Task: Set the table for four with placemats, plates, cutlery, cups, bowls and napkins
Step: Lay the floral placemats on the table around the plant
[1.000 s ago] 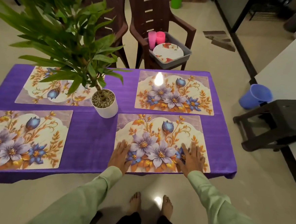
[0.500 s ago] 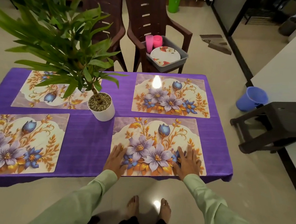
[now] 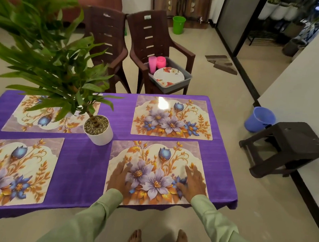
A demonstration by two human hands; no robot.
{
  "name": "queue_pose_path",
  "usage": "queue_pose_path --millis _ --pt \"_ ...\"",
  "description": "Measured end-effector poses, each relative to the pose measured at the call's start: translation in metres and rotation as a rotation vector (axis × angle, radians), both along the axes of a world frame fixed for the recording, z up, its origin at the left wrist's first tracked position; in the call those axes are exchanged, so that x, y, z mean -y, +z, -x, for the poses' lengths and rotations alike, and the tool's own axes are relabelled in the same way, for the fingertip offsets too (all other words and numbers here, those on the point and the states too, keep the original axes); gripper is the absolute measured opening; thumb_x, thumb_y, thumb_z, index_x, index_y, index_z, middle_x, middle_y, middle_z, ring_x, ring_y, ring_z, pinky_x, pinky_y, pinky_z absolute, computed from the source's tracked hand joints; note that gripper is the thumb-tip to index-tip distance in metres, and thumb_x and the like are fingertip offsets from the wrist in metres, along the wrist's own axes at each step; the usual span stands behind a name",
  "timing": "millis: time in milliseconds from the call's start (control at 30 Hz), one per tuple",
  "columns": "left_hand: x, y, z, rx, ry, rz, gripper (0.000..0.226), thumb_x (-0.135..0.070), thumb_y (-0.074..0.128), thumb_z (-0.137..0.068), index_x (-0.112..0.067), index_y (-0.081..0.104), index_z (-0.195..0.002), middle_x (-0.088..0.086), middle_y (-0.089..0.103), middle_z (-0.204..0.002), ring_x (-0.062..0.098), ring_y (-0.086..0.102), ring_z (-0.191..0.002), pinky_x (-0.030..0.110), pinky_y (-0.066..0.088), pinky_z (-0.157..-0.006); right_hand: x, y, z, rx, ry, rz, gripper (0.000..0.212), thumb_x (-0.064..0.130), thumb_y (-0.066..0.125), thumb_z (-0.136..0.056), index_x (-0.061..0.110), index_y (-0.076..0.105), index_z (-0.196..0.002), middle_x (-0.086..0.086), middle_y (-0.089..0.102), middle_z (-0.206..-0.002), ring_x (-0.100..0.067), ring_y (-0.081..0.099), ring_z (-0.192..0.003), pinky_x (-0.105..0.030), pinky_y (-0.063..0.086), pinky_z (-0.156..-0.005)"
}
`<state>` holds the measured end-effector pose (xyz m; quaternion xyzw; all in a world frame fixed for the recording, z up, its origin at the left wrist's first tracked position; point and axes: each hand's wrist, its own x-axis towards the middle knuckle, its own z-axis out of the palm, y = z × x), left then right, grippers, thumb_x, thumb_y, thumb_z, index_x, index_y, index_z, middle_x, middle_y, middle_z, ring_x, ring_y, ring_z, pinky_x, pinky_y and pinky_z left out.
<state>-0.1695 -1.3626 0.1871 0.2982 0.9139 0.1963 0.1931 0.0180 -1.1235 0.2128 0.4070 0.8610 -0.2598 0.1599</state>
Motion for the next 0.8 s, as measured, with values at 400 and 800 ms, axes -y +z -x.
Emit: queue_pose_path --millis 400,800 --pt "-0.241 0.058 -0.063 0.011 0.091 -0.249 0.047 -0.013 0.069 -0.089 -0.017 0.057 -0.134 0.007 0.032 -0.157 0.026 0.036 -0.142 0.038 0.037 -0.109 -0.21 0.05 -0.041 -0.383 0.131 0.05 0.062 0.035 0.061 -0.095 0.024 0.035 -0.15 -0.002 0.024 -0.16 -0.018 0.024 -0.147 -0.033 0.027 -0.117" --pt "-0.384 0.066 -0.09 0.085 0.275 -0.325 0.045 -0.011 0.075 -0.08 -0.005 0.065 -0.123 0.02 0.052 -0.138 0.034 0.046 -0.133 0.023 0.028 -0.102 -0.359 0.089 -0.027 -0.449 0.319 0.047 0.058 0.028 0.062 -0.093 0.023 0.042 -0.146 0.003 0.035 -0.151 -0.018 0.042 -0.135 -0.029 0.036 -0.106"
